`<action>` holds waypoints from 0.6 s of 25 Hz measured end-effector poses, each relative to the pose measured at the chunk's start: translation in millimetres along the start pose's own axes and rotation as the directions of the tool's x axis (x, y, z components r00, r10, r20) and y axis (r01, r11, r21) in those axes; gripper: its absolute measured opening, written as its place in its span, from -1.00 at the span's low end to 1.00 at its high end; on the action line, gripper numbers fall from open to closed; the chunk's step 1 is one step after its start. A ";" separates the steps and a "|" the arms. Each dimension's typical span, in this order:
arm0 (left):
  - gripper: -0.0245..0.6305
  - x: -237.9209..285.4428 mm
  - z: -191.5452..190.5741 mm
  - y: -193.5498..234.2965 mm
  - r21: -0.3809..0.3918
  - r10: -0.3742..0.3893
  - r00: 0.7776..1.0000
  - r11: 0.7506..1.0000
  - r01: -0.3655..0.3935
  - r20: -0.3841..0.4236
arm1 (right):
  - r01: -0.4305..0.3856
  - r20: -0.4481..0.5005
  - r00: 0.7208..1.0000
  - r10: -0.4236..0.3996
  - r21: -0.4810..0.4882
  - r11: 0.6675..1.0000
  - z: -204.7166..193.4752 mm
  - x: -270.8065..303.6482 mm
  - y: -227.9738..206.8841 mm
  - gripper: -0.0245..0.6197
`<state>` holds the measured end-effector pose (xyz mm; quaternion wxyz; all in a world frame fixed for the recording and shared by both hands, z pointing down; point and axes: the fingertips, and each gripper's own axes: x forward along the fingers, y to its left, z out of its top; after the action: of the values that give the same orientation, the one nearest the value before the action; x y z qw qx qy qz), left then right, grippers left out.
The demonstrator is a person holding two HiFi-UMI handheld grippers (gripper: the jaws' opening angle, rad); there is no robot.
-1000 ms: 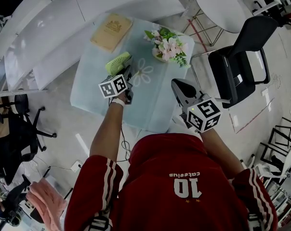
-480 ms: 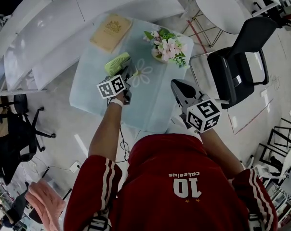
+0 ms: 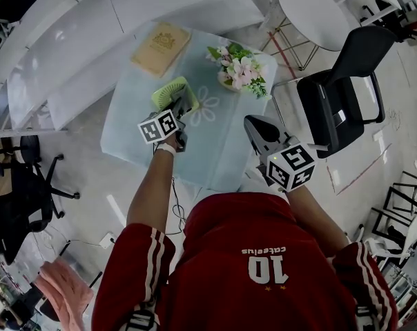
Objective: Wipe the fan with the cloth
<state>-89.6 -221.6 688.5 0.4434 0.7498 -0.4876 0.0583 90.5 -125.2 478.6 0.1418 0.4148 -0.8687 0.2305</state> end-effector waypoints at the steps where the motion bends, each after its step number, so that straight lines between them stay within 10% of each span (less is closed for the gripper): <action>1: -0.85 -0.8 0.1 1.2 -0.001 0.001 1.000 1.000 -0.001 0.001 | -0.001 0.000 1.000 0.001 -0.002 1.000 0.0 0.3 0.9 -0.91; 15: -0.85 -14.7 -1.5 10.8 -0.008 0.005 1.000 1.000 -0.005 0.009 | 0.001 0.007 1.000 -0.001 -0.016 1.000 3.4 0.5 12.5 -0.91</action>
<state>-105.1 -211.9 688.4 0.4442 0.7470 -0.4916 0.0541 80.2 -120.5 472.4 0.1424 0.4151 -0.8707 0.2220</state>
